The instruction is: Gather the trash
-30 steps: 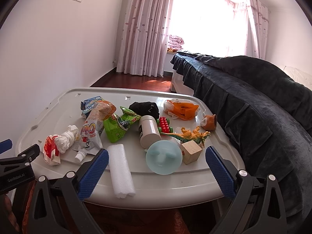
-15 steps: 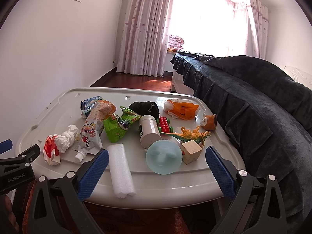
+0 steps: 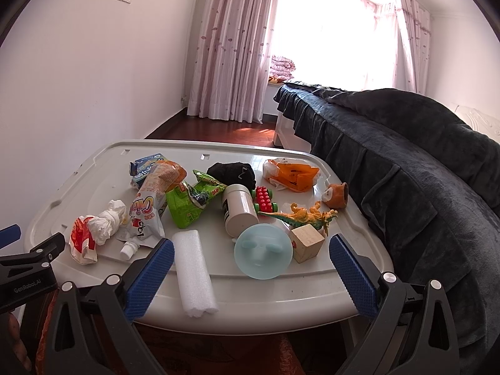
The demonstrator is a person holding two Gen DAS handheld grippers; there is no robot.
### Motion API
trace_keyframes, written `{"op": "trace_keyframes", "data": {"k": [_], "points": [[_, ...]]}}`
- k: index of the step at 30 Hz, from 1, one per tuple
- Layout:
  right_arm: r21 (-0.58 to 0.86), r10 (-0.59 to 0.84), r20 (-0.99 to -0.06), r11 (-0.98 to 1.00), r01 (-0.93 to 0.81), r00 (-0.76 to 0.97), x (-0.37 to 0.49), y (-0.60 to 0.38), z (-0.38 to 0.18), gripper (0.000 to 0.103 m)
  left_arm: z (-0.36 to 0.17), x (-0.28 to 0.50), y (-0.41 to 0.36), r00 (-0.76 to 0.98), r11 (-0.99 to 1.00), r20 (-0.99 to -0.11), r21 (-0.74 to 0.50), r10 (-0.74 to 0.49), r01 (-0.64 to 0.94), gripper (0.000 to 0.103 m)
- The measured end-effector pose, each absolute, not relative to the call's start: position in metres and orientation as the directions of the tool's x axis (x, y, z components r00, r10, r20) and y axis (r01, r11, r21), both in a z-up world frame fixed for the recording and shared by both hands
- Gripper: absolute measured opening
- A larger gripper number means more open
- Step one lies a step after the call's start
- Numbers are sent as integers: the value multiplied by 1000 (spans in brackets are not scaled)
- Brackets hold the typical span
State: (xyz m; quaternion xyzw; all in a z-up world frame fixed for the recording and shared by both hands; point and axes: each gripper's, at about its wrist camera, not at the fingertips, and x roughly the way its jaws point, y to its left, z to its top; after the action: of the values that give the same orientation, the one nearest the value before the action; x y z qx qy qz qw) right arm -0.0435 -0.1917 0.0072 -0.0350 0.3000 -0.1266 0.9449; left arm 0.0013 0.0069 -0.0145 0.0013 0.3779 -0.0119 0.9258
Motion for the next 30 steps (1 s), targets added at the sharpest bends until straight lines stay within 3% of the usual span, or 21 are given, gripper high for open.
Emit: {"op": "trace_keyframes", "data": {"k": [30], "points": [[-144, -271, -551, 963, 230, 789, -45, -194, 7, 98, -17, 0, 11, 719, 1000, -695, -15, -17, 9, 96]]}}
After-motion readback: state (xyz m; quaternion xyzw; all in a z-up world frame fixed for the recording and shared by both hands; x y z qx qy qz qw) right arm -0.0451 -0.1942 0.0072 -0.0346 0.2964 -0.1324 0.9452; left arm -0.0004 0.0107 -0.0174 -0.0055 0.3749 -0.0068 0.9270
